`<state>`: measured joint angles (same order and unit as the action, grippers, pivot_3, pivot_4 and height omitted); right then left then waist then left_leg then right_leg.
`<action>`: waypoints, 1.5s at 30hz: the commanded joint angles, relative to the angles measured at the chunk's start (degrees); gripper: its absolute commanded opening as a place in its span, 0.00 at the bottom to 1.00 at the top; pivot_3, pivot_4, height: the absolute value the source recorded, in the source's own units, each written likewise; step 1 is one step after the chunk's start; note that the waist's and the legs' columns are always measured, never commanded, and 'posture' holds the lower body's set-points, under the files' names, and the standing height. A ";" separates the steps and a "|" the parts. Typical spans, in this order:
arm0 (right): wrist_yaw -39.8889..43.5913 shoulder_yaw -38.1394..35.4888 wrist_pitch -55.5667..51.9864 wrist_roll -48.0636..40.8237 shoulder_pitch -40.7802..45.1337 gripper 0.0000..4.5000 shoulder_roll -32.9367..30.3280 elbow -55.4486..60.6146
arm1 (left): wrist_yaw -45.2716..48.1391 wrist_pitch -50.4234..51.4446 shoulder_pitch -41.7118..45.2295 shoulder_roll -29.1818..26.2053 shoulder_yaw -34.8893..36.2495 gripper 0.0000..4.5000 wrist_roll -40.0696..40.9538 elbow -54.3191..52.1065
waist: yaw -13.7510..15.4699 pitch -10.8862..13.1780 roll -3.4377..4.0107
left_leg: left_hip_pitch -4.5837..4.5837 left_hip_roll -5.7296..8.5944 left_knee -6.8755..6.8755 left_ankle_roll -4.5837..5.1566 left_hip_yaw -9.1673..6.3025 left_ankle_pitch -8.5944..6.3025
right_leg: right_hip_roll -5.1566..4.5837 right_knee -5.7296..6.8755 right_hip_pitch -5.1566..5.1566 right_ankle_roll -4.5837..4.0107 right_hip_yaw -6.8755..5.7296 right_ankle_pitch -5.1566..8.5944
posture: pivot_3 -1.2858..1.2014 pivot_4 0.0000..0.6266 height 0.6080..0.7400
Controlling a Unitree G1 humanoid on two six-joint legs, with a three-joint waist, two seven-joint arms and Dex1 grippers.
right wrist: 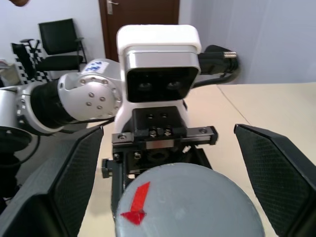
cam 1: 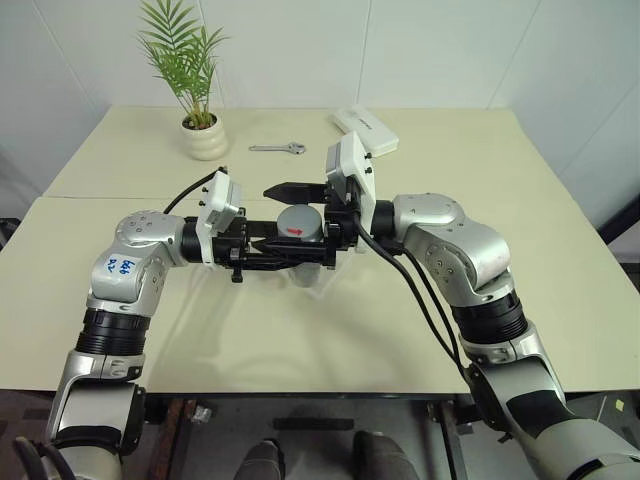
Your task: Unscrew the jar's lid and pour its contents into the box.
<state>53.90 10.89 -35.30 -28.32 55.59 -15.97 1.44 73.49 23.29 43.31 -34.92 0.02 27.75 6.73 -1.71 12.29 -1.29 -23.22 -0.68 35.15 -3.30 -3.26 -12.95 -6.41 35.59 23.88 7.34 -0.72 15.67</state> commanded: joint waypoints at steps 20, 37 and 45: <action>5.52 -7.47 7.38 0.17 -0.88 0.99 -11.20 -5.54 | -1.01 -1.05 -1.21 -0.82 1.74 0.41 1.34 -2.15 | 0.04 0.00 0.00 | 0.00 0.00 0.00 0.00 0.03 -0.01 | 0.00 -0.02 0.01 0.00 0.02 0.00 | 0.52 0.24 1.00; 7.75 -10.70 -1.16 -9.14 -1.39 0.99 -11.35 0.62 | -0.64 -1.11 -1.47 -1.44 2.55 0.41 1.18 -2.02 | -0.04 0.01 0.00 | 0.03 -0.07 0.02 0.02 0.18 -0.03 | 0.05 -0.01 0.04 -0.01 0.14 -0.01 | 0.52 0.24 1.00; 3.12 -4.23 -2.64 -6.00 1.09 0.99 -4.38 3.58 | -0.69 -1.24 -0.83 -0.77 1.94 0.41 1.04 -1.57 | 0.16 0.01 0.00 | 0.01 -0.06 0.02 0.01 0.17 -0.03 | 0.04 -0.03 0.05 -0.02 0.14 -0.01 | 0.52 0.24 1.00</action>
<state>58.08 5.83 -38.57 -34.89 55.12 -20.98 2.39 72.69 22.85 41.86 -35.91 1.32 27.85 6.74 -1.55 12.29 -1.29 -23.21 -0.73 35.17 -3.29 -3.08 -12.99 -6.37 35.57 23.94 7.32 -0.58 15.66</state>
